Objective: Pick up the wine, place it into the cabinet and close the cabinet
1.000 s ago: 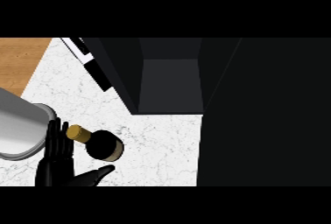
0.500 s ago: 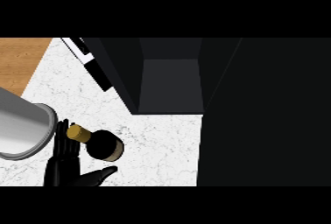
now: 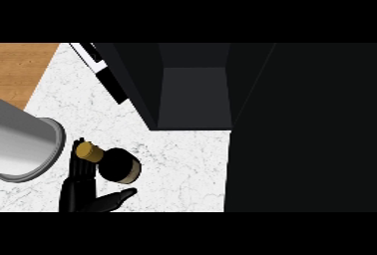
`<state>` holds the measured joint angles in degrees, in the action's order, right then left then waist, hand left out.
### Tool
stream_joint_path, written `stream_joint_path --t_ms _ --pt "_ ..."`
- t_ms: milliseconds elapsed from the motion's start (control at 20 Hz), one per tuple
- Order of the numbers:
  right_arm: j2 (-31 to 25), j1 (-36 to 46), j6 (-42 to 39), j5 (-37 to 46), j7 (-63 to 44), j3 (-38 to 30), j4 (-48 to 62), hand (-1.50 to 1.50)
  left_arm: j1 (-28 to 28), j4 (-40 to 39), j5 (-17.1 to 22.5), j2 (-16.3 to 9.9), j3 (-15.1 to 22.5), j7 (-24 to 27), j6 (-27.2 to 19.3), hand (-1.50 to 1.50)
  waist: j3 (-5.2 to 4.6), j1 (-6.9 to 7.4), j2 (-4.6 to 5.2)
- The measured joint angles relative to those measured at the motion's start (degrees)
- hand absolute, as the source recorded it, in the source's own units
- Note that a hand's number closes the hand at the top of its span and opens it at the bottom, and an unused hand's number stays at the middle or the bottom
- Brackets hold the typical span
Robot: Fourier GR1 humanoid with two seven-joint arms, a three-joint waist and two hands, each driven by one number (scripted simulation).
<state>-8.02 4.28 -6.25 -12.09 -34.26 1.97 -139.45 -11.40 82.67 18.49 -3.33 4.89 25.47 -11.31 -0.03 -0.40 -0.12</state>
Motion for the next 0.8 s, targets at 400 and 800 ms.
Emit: stream_joint_path --t_ms 400,800 --pt "-0.4 2.0 0.3 0.2 -1.6 -0.8 0.0 -1.5 3.1 -6.4 0.4 0.9 -1.9 2.4 1.6 -1.5 0.0 0.08 0.02" --pt "0.3 1.4 -0.3 0.3 -1.2 -0.3 0.1 -1.5 6.1 -12.6 1.7 0.6 -4.0 4.3 5.4 -1.5 0.02 0.02 0.02"
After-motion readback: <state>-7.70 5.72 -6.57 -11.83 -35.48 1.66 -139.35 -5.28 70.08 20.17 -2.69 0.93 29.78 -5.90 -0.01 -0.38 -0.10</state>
